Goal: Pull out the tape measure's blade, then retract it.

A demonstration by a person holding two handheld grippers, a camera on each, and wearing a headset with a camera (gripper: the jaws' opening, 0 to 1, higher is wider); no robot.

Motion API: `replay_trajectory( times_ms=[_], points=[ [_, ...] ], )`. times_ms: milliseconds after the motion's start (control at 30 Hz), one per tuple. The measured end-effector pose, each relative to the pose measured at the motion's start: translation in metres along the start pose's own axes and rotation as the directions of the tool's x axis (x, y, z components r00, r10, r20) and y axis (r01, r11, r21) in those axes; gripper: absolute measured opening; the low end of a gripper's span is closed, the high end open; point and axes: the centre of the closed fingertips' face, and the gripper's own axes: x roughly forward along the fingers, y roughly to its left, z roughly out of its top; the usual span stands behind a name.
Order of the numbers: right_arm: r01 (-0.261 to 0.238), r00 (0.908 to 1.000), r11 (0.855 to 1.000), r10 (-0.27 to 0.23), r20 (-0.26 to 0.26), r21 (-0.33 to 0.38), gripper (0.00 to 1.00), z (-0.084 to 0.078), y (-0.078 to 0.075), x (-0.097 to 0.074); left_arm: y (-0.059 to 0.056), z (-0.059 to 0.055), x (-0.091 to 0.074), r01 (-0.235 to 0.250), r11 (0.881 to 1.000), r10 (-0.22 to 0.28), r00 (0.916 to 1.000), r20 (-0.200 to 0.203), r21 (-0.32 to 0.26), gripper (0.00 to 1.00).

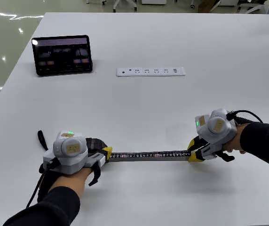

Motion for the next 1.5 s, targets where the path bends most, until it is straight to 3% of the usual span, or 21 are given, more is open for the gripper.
replay_trajectory(
  times_ms=[233, 600, 967, 1500],
  points=[
    [0.0, 0.9999, 1.0, 0.0, -0.01, 0.004, 0.11, 0.0, -0.001, 0.0, 0.0, -0.001, 0.0, -0.017, 1.0, 0.017, 0.9998, -0.013, 0.024, 0.59],
    [0.011, 0.9998, 1.0, -0.011, -0.015, 0.003, 0.11, 0.0, 0.0, 0.001, 0.0, -0.002, 0.0, -0.005, 1.0, 0.006, 0.9995, -0.03, 0.015, 0.58],
    [0.017, 0.9997, 1.0, -0.017, 0.017, 0.022, 0.11, 0.018, 0.0, 0.008, 0.0, -0.002, 0.0, 0.003, 1.0, -0.002, 0.9991, -0.042, 0.013, 0.58],
    [0.012, 0.9997, 1.0, -0.012, 0.022, 0.015, 0.1, 0.027, 0.0, 0.013, 0.0, -0.002, 0.0, 0.01, 1.0, -0.01, 0.999, -0.044, 0.015, 0.58]
  ],
)
